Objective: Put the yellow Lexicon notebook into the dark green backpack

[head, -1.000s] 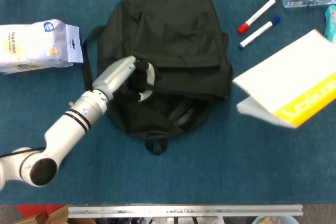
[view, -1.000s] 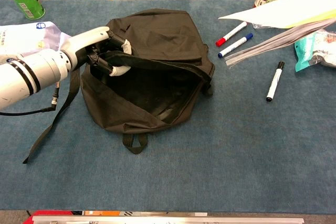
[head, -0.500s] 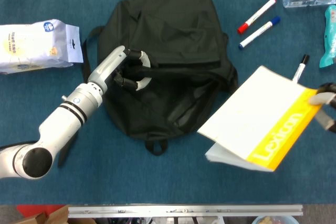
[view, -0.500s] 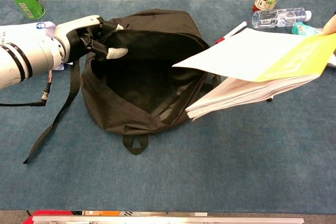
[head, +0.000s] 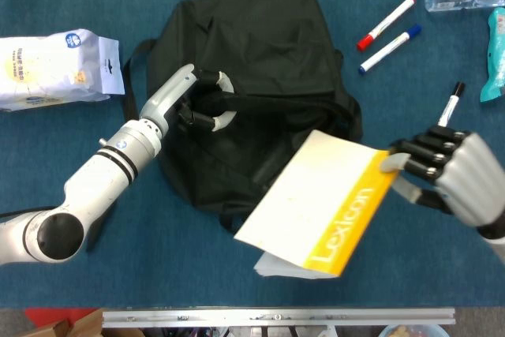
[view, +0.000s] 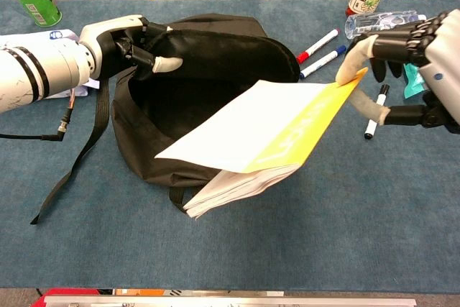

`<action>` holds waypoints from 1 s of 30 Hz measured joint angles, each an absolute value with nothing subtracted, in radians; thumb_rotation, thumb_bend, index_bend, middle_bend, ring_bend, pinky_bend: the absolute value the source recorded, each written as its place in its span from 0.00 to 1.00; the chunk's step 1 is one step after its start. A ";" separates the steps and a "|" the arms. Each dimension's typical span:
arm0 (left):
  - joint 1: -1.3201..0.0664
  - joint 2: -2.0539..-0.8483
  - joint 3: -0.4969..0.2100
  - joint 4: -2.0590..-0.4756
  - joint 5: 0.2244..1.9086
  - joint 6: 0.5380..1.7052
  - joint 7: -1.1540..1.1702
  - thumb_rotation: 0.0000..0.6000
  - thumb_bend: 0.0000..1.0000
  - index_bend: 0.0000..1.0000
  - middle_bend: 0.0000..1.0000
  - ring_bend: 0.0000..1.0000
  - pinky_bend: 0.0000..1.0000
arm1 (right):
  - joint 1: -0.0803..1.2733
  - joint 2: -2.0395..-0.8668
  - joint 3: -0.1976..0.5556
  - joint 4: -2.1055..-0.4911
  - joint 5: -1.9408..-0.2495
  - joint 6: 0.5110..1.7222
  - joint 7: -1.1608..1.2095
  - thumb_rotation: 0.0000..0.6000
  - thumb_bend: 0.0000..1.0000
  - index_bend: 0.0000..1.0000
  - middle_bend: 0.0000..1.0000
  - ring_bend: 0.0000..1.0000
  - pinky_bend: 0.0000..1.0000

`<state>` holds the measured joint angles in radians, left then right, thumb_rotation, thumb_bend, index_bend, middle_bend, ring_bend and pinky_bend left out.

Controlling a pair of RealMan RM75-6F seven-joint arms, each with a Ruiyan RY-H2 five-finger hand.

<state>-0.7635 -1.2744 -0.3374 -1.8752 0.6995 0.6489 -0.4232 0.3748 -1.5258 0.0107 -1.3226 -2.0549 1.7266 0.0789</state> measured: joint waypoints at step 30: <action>-0.754 -1.167 -0.351 -1.911 0.661 0.607 -0.456 1.00 0.38 0.63 0.39 0.29 0.15 | 0.616 -1.913 0.075 -0.831 -2.015 1.584 -0.155 1.00 0.41 0.96 0.81 0.73 0.77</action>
<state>-0.7535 -1.1672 -0.3511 -1.9113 0.6608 0.6068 -0.4556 0.6159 -1.9127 0.0751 -0.8315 -2.0147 1.5841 -0.1549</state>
